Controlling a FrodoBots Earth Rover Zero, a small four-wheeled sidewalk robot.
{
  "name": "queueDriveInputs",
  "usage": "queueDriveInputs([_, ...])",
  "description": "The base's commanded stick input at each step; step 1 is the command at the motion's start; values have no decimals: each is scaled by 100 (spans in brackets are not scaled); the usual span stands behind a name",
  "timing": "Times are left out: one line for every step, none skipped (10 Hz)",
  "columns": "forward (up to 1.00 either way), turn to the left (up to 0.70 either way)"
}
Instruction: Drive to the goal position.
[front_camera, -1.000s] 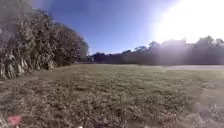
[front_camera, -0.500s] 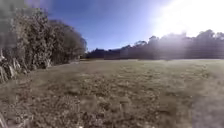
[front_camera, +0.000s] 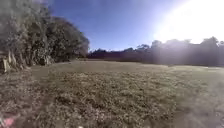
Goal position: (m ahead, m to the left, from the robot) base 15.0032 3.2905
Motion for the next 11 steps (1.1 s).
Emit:
queueDriveInputs([70,13])
queueDriveInputs([70,22])
queueDriveInputs([70,33])
queueDriveInputs([70,31])
queueDriveInputs([70,1])
queueDriveInputs([70,1])
queueDriveInputs([70,0])
queueDriveInputs([70,0])
queueDriveInputs([70,0])
queueDriveInputs([70,0])
queueDriveInputs([70,0])
